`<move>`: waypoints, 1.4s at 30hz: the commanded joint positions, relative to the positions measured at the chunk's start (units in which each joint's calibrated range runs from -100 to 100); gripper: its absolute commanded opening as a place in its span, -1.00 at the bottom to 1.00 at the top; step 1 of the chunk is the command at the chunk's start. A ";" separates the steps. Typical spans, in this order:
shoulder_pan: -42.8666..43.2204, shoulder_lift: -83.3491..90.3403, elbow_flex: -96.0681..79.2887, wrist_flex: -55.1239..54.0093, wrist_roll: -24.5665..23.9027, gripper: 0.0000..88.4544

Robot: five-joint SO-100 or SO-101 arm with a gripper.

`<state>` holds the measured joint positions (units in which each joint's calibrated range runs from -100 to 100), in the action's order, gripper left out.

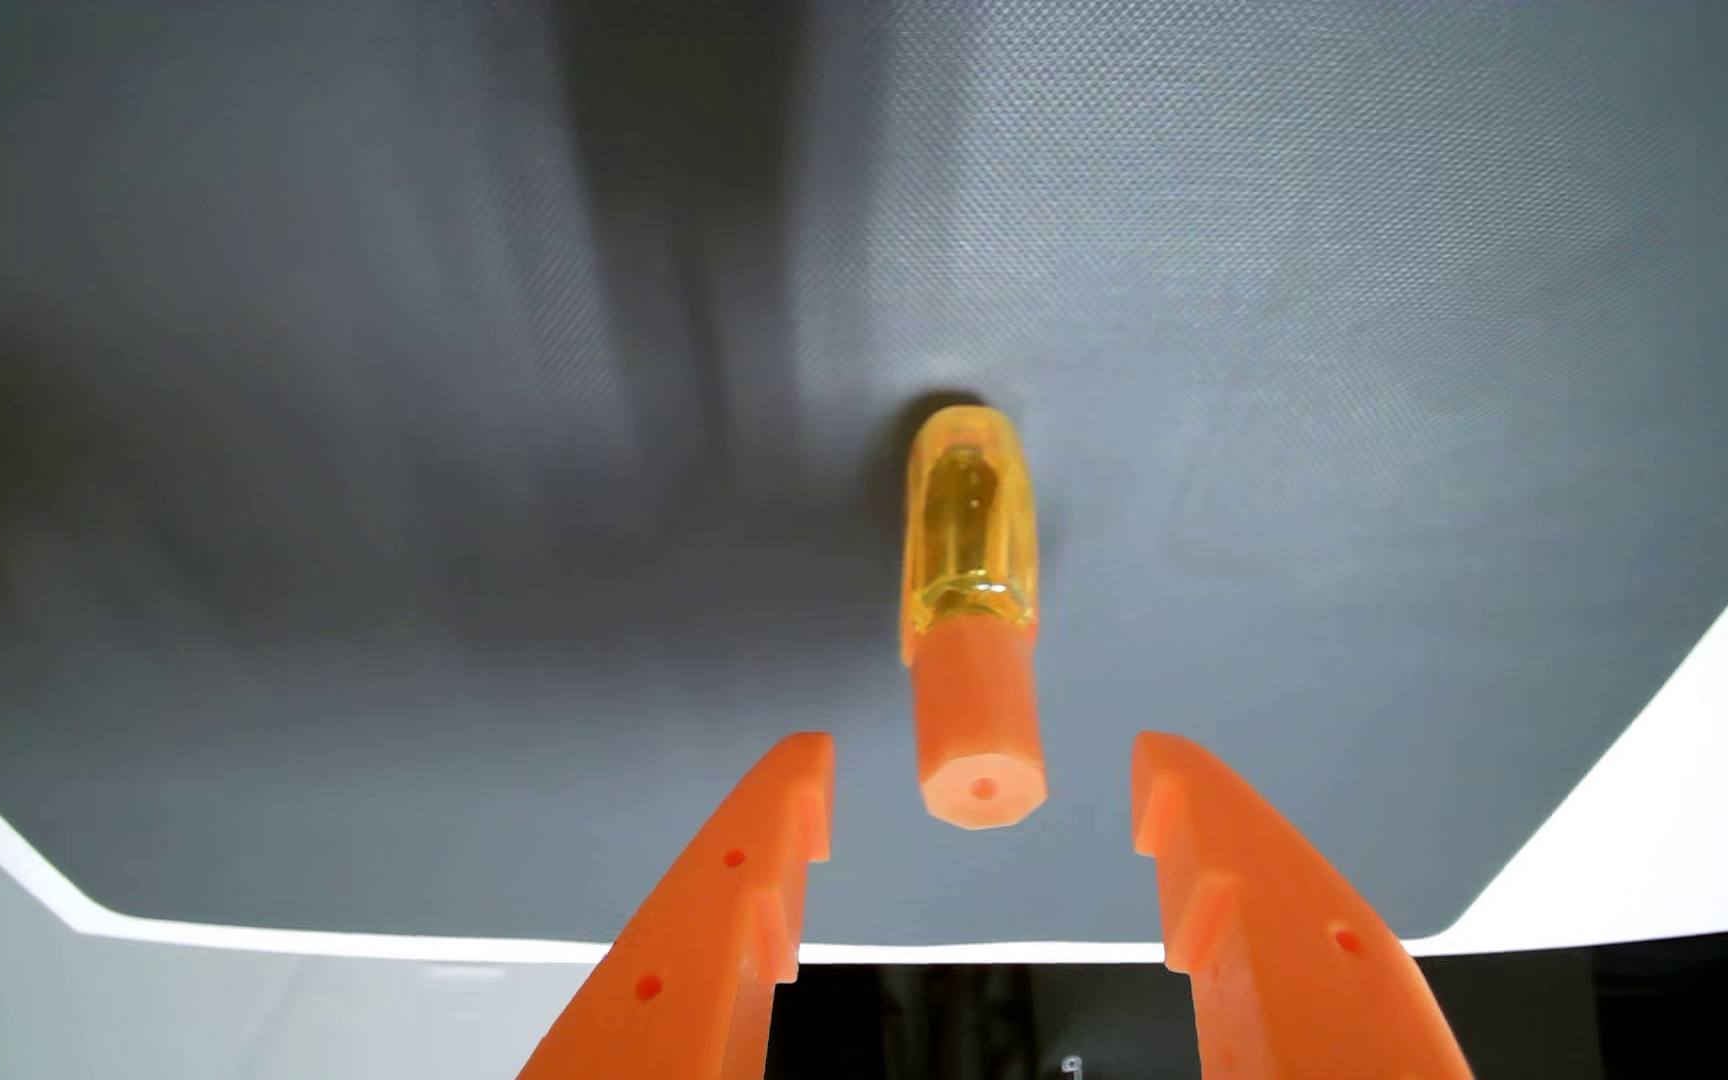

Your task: Grab the eyedrops

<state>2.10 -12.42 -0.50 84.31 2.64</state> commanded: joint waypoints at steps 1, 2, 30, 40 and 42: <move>0.65 0.15 -1.08 -1.96 -0.05 -0.61; 0.65 0.15 -1.71 -2.74 -0.16 -0.61; 1.31 0.15 -13.33 -14.86 -0.42 -0.62; 1.31 -2.57 -12.25 -15.12 -1.62 -0.62; 1.23 -3.33 -11.62 -15.03 -1.62 -0.62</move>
<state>3.30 -15.39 -13.86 69.05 1.23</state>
